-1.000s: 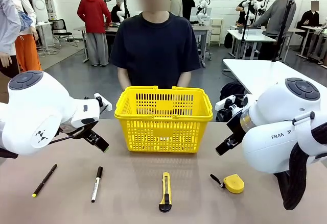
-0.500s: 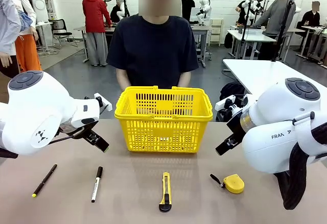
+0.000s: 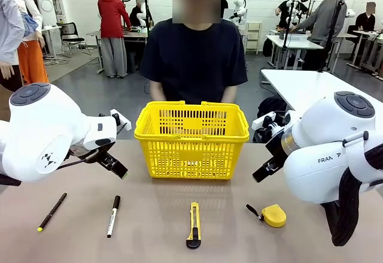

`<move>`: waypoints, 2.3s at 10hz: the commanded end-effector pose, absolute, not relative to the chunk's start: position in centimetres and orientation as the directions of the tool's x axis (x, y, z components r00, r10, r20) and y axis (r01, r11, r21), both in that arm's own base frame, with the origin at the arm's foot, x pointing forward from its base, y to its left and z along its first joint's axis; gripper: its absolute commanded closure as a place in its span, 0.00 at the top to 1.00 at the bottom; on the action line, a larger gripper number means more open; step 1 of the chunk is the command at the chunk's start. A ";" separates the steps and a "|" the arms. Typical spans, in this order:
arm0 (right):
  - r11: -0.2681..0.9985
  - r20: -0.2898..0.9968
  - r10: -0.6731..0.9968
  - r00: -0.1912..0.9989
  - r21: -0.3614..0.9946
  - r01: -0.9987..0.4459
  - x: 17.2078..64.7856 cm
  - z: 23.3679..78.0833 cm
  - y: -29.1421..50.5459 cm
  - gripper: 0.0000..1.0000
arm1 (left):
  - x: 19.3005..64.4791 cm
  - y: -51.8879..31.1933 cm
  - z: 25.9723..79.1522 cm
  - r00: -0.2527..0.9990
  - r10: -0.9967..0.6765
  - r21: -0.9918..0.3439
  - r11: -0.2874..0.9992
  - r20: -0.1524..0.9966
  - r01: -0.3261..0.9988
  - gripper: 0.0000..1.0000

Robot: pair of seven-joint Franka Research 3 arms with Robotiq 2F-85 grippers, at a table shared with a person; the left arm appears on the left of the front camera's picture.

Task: Place the items the person wants into the basket.
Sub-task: Pick up the item the person points to and place it in the Market Basket.

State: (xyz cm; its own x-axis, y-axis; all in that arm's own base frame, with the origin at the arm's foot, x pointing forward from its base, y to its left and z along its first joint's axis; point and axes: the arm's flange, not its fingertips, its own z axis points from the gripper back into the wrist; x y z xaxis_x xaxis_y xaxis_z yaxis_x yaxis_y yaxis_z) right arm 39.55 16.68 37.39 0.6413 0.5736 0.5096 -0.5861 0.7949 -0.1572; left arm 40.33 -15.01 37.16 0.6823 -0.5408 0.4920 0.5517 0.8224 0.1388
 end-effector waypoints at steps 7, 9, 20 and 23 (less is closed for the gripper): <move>0.806 0.606 0.543 0.582 -0.181 -0.563 37.0 41.8 16.7 1.00 | 38.9 -15.1 40.9 0.639 -0.579 0.217 0.803 0.507 0.556 1.00; 0.764 0.703 0.563 0.434 -0.243 -0.598 29.7 52.9 17.7 1.00 | 34.2 -16.1 51.4 0.518 -0.654 0.341 0.743 0.551 0.575 1.00; 0.762 0.607 0.621 0.496 -0.321 -0.562 20.7 67.3 17.1 1.00 | 29.1 -16.7 66.4 0.448 -0.678 0.435 0.726 0.582 0.533 1.00; 0.609 0.592 0.655 0.469 -0.047 -0.791 21.9 67.3 12.0 1.00 | 31.1 -12.5 67.1 0.471 -0.631 0.183 0.697 0.617 0.694 1.00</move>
State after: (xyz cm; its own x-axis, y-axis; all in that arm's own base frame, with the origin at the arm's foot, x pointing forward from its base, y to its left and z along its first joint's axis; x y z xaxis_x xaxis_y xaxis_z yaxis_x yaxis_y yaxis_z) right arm 20.88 16.15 67.36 0.4893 0.6257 0.6075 -0.6344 0.7334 -0.2444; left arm 29.56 -15.71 66.28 0.4584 -0.6590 0.5963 0.5772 0.7310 0.3641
